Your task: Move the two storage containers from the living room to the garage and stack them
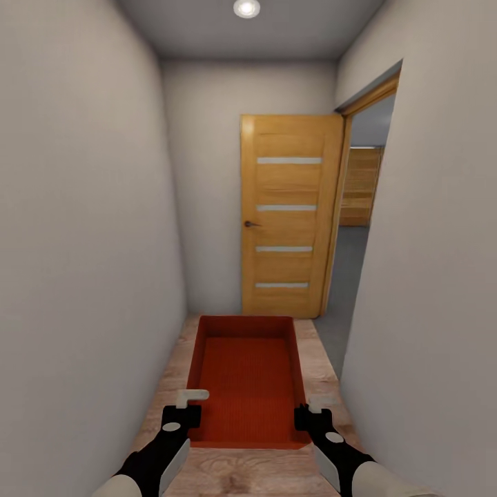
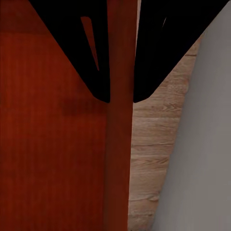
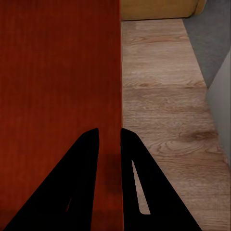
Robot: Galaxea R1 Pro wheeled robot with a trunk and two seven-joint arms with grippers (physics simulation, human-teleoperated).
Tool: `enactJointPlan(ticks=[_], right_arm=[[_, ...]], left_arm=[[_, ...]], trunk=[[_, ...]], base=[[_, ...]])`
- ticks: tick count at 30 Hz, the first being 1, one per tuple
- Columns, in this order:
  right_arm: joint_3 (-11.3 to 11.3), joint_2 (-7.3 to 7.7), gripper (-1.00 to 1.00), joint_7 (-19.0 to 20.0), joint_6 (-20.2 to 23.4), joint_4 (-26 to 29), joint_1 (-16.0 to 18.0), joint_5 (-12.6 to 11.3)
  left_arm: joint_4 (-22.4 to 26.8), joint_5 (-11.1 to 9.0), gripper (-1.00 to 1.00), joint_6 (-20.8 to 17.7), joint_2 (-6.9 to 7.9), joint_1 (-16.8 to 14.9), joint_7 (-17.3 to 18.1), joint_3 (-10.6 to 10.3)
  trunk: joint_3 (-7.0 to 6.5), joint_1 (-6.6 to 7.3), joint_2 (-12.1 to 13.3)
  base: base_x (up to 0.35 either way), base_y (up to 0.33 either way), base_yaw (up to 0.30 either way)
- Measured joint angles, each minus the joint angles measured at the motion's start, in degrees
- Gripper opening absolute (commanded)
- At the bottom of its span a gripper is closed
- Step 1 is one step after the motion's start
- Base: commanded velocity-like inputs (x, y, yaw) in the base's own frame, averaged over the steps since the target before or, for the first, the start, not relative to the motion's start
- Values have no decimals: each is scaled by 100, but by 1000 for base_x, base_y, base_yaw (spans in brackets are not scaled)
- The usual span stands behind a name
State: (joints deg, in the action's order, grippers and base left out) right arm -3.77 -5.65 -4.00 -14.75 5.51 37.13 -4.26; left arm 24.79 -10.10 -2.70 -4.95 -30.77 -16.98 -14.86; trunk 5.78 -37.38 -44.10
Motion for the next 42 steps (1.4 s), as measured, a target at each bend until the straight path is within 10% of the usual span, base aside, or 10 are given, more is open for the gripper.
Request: enactJointPlan(ticks=[42], right_arm=[[3,-6,-100,-13,3,1,-1,13]], left_arm=[[-3,-3,-100,-2,5,-1,4,-2]], trunk=[[0,0,0]], base=[[317,0,3]])
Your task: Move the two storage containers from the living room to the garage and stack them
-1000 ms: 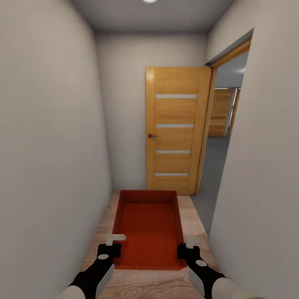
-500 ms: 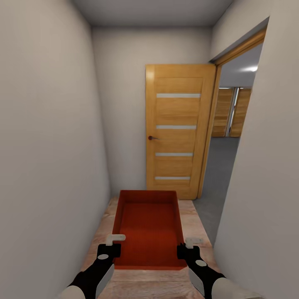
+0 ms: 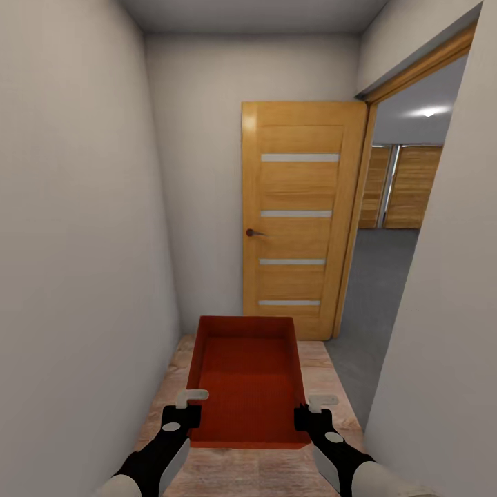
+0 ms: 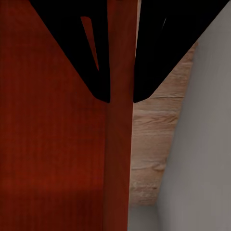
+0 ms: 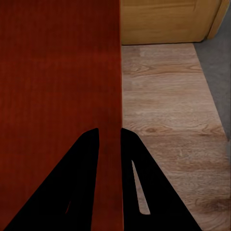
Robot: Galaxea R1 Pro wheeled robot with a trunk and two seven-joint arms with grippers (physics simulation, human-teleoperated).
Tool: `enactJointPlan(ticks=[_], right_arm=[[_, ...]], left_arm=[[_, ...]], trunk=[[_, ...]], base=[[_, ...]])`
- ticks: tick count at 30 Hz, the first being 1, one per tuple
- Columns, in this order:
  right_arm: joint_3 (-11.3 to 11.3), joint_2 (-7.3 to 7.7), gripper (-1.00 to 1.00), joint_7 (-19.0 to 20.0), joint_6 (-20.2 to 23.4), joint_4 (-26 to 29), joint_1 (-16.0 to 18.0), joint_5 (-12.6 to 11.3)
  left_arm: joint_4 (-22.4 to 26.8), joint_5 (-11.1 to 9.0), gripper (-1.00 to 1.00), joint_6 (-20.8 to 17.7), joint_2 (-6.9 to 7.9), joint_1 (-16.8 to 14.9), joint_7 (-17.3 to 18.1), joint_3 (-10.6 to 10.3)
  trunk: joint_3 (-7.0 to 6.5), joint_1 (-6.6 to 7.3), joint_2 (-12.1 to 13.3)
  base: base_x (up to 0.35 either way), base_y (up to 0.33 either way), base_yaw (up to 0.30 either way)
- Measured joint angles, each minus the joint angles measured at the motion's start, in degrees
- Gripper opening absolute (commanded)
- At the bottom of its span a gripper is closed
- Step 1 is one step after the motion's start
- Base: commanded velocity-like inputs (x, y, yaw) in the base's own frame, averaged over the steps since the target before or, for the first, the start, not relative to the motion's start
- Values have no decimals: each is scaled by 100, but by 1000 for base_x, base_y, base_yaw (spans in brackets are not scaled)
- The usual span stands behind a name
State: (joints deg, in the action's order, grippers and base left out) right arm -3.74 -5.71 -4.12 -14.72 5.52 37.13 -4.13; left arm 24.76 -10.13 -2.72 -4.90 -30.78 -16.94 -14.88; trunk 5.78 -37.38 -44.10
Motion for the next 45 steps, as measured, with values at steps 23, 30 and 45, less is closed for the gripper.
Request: enactJointPlan(ticks=[23,30,45], right_arm=[[-8,3,-100,5,0,1,0,-14],[-7,1,-100,1,0,2,-1,-9],[-9,4,-100,1,3,3,-1,-11]], left_arm=[[3,-1,-100,-1,-1,0,-2,-3],[2,-1,-100,-1,0,-1,-1,-2],[-1,45,-100,-6,-13,-1,7,43]], trunk=[[0,0,0],[0,0,0],[0,0,0]], base=[[317,0,0],[320,16,-70],[307,182,-276]])
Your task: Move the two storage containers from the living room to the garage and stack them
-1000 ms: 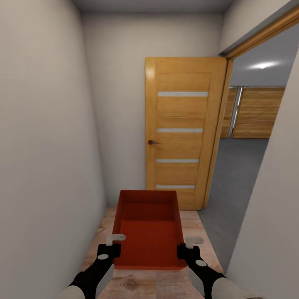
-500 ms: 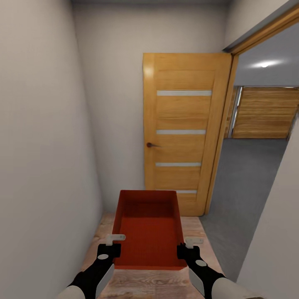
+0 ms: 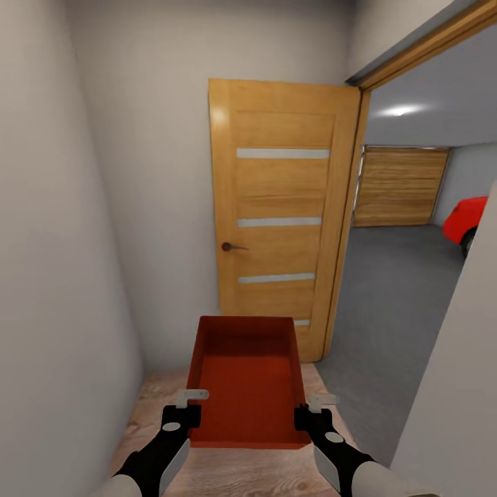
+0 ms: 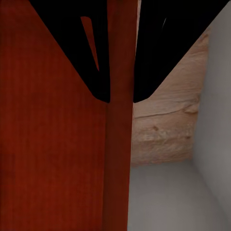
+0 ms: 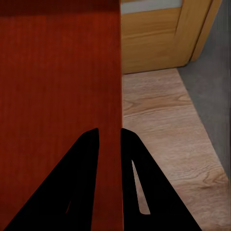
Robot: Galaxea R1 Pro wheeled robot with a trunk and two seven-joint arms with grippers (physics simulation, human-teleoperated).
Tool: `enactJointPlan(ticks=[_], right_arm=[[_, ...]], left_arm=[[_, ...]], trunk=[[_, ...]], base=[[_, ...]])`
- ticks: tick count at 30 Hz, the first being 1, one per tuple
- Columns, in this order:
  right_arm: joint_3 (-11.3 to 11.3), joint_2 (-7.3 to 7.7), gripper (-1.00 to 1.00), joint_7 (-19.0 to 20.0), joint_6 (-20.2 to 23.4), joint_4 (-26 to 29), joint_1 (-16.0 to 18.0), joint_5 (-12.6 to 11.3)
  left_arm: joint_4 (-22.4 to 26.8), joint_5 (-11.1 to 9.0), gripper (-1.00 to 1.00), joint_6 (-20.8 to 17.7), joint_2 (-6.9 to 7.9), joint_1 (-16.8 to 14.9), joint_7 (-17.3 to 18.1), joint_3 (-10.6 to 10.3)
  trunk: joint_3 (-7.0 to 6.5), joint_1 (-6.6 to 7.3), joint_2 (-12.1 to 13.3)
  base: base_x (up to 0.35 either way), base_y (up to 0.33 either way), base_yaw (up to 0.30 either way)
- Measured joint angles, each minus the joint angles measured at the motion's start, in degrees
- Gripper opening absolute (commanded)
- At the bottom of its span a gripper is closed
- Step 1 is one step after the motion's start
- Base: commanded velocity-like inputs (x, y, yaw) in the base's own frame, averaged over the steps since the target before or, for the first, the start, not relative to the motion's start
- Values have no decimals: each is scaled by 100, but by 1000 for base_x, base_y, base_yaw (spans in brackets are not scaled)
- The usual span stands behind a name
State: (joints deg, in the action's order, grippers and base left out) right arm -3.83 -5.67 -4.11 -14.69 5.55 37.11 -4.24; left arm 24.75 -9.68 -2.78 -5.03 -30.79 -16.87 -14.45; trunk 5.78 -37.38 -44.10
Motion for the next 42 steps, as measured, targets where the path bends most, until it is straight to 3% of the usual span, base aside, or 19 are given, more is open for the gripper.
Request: enactJointPlan(ticks=[14,35,42], right_arm=[[7,2,-100,1,0,7,1,12],[12,1,-100,1,-2,10,2,18],[8,3,-100,3,-1,9,1,13]], left_arm=[[9,-13,-100,5,0,1,-12,-14],[16,-3,-100,5,-1,2,-14,-7],[13,-5,-100,5,-2,1,-15,-9]], trunk=[[0,-1,0],[0,-3,1],[0,-1,0]], base=[[271,211,-288],[17,12,-288],[192,161,-288]])
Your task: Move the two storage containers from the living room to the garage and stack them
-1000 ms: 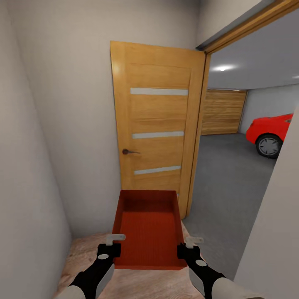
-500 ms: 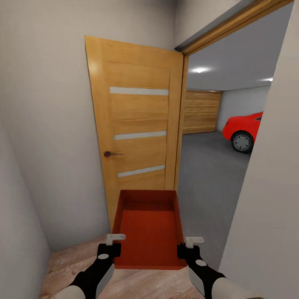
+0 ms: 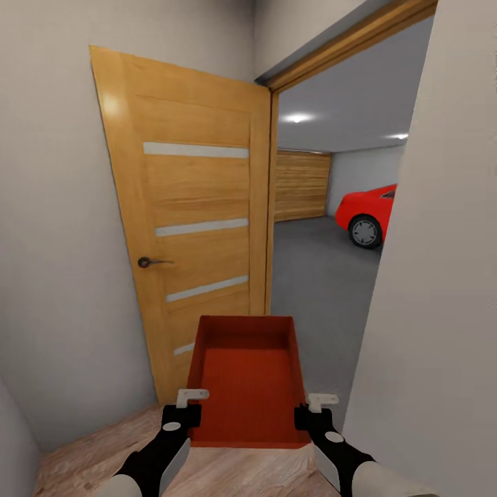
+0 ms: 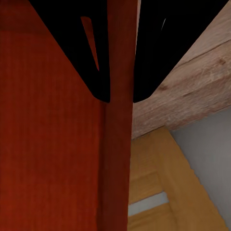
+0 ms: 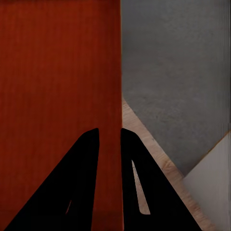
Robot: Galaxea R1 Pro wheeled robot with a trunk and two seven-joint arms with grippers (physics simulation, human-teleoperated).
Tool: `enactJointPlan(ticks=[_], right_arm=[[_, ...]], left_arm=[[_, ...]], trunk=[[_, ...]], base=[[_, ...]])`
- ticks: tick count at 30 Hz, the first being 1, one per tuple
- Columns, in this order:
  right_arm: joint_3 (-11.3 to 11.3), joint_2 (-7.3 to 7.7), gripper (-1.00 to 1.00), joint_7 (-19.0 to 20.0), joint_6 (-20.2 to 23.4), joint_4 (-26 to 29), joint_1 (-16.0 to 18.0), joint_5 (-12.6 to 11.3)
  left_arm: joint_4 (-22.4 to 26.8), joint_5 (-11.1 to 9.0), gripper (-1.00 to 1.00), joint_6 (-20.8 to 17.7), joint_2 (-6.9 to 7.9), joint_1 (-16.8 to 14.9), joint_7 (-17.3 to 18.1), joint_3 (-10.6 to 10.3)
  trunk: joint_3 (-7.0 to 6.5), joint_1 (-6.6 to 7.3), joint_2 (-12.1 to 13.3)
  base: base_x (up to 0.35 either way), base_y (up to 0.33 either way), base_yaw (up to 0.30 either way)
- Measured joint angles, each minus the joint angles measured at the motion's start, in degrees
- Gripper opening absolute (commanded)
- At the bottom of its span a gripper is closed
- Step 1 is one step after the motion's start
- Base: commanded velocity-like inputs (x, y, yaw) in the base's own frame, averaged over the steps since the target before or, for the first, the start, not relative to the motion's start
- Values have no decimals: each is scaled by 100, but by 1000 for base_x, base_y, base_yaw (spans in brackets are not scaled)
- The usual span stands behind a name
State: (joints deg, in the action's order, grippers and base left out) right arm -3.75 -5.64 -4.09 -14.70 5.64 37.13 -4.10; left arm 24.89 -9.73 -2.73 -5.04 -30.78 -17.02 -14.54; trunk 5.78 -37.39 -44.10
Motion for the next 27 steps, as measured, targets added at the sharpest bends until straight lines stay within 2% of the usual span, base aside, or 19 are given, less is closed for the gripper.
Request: enactJointPlan(ticks=[13,21,27], right_arm=[[2,0,-100,0,0,1,0,2],[3,-1,-100,2,0,0,1,3],[2,1,-100,3,-1,1,0,0]], left_arm=[[3,3,-100,0,0,0,0,1],[5,1,-100,0,1,1,-2,0],[3,-1,-100,0,0,0,-1,-2]], trunk=[[0,0,0],[0,0,0],[-20,0,0]], base=[[244,214,-286],[246,216,-57],[246,216,-203]])
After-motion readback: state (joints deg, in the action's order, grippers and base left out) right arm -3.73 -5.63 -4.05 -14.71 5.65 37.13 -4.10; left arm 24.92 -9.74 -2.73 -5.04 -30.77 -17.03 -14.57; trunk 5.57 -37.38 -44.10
